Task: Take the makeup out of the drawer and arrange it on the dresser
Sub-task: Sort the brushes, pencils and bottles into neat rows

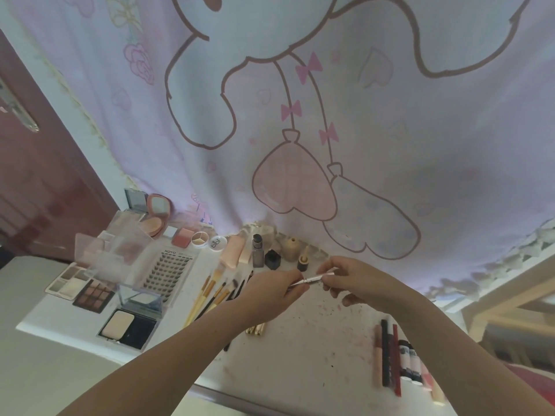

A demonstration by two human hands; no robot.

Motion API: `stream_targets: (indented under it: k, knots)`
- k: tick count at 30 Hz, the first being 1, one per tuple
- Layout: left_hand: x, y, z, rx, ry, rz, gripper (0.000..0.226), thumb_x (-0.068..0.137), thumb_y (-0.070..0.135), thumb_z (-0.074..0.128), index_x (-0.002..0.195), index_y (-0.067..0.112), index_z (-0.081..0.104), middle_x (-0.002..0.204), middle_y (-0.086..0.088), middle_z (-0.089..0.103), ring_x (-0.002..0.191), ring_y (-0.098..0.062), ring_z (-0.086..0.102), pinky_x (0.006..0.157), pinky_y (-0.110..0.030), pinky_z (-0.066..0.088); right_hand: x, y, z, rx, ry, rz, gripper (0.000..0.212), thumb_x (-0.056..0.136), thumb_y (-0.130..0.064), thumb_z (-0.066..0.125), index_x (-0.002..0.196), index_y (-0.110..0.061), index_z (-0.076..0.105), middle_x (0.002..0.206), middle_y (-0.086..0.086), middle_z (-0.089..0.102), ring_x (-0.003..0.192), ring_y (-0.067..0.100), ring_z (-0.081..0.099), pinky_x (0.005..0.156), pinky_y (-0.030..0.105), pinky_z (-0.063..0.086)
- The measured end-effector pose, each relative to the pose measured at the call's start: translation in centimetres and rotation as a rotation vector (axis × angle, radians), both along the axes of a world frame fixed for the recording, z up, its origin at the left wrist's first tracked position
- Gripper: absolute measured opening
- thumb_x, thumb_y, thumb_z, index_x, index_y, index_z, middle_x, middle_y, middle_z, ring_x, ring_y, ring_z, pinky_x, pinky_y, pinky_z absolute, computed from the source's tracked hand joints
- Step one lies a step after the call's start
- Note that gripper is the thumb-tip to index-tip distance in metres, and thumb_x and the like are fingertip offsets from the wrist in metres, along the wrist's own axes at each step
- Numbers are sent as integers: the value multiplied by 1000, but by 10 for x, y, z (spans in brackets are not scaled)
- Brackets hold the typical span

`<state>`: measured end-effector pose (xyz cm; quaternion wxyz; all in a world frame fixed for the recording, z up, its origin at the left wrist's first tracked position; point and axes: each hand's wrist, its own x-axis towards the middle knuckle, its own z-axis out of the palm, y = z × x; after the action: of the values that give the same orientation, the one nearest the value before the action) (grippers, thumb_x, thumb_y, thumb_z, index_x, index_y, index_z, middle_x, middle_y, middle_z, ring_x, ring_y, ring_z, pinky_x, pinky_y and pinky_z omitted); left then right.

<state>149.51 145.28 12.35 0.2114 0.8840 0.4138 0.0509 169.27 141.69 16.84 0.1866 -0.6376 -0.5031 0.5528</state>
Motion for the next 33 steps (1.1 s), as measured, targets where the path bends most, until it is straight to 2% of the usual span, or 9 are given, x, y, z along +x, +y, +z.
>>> stream_targets:
  k: [5,10,13,15,19,23,27,30,33]
  knots:
    - [-1,2,0,10,6,-8,18,97,46,35,91,32,45,61,8,46,55,-8,46,50,-22,33,-4,-1,2,-72,13,-46,36,96,-45,46,91,-14,64,66,0,63,47,6,49,45,16,40]
    - [-3,0,2,7,34,1,24,98,46,34,95,28,48,62,8,46,54,-8,44,51,-23,34,2,0,3,-21,0,-2,11,93,-26,57,101,-20,61,89,0,65,73,10,58,59,18,48]
    - [-4,-3,4,6,29,-11,22,98,46,34,94,29,46,62,8,45,54,-8,43,49,-23,31,0,-2,5,-62,30,-37,24,95,-38,52,102,-16,60,82,-1,67,65,9,58,55,19,46]
    - [-4,-4,4,6,25,-13,23,98,46,34,96,27,48,62,7,45,55,-9,43,49,-23,30,-2,-2,3,-51,10,-29,24,98,-33,48,94,-13,60,73,0,62,56,7,51,51,18,42]
    - [-5,-3,1,6,19,-13,26,98,45,35,96,25,51,62,7,46,54,-9,43,50,-23,31,-1,-3,1,-45,26,-9,11,93,-28,58,100,-20,61,83,-1,66,71,10,58,56,18,48]
    - [-11,0,-8,11,7,-17,25,97,48,34,95,29,49,61,8,46,54,-5,42,49,-23,29,3,-4,-2,-23,-33,-4,17,95,-31,54,91,-18,64,75,-5,67,58,1,56,54,15,44]
    - [-25,5,-22,-38,39,26,27,96,52,31,97,30,48,65,9,53,58,-6,49,51,-22,34,23,-6,-4,-32,-78,-17,12,95,-24,54,92,-15,63,80,-5,69,68,4,59,60,18,46]
    - [-41,8,-38,-114,45,103,24,97,49,31,92,30,44,66,12,51,61,-6,50,54,-23,35,41,-11,-8,-79,-21,-166,9,95,-15,54,96,-9,60,84,2,69,71,10,60,59,20,45]
    - [-50,6,-54,-428,-113,315,16,99,37,32,99,26,45,75,4,54,68,-14,52,63,-30,41,50,-22,-18,-125,124,-344,12,95,-7,53,106,-8,57,92,7,70,78,16,63,61,25,49]
